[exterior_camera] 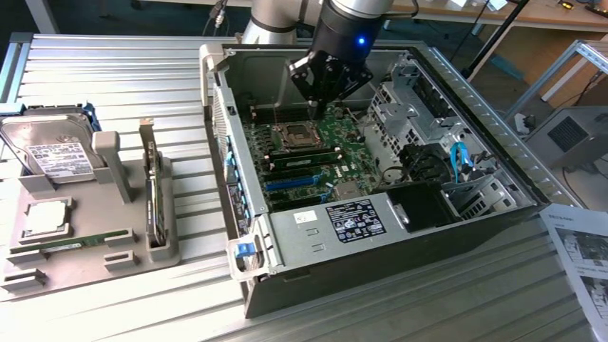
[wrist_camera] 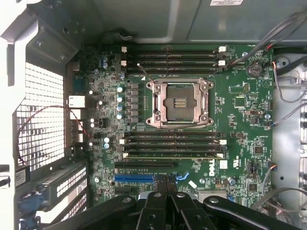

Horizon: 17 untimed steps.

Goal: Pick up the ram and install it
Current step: 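Press down the ram until it locks into place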

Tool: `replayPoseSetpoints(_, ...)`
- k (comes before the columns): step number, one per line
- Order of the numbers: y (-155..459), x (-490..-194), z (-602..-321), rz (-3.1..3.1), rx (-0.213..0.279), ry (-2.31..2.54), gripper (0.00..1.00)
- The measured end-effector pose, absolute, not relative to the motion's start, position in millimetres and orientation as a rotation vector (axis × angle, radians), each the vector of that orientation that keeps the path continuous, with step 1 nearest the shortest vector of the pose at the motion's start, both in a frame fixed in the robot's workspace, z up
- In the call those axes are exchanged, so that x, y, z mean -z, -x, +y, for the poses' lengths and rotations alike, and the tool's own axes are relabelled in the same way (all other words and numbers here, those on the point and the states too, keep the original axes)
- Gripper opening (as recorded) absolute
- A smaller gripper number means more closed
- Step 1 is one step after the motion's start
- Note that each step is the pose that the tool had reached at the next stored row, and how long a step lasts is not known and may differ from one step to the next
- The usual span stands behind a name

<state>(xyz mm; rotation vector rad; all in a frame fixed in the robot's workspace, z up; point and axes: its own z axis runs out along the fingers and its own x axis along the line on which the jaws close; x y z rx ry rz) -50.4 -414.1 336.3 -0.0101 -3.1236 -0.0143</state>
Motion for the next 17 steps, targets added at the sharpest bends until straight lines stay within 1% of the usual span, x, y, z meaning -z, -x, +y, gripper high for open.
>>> replayPoseSetpoints(17,50.4,-336.6,-414.1,-3.123,0.014,0.043,0.11)
